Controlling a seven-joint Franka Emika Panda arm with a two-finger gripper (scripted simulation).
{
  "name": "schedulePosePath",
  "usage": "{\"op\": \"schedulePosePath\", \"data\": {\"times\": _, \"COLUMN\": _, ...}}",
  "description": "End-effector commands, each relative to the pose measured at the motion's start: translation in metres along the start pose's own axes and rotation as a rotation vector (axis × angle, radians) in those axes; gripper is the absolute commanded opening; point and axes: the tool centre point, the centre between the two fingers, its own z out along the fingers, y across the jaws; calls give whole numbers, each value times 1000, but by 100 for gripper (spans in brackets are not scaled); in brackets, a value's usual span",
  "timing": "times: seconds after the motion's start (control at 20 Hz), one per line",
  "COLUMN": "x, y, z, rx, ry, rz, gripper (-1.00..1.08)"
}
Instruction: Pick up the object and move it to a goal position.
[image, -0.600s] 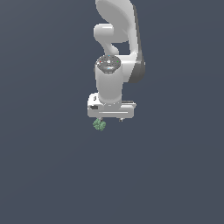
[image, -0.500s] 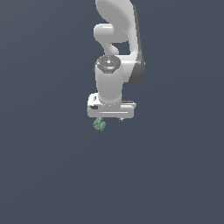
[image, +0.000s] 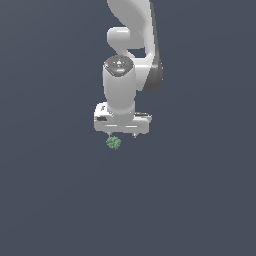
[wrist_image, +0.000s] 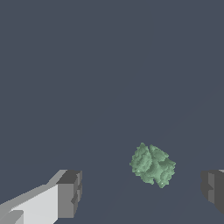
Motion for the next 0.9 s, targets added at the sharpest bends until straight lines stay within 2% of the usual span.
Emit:
{"op": "schedulePosePath", "data": {"times": 0.0, "x": 0, "y": 0, "z": 0, "rx": -1, "ry": 0, "rz": -1, "gripper": 100}}
{"op": "schedulePosePath", "data": {"times": 0.45, "x": -7, "y": 9, "z": 16, "rx": 4, "ry": -2, "rz": 90, "gripper": 100}}
{"op": "schedulePosePath", "data": {"times": 0.85, "x": -26, "y": 30, "z": 50, "rx": 8, "ry": -4, "rz": 295, "gripper": 100}}
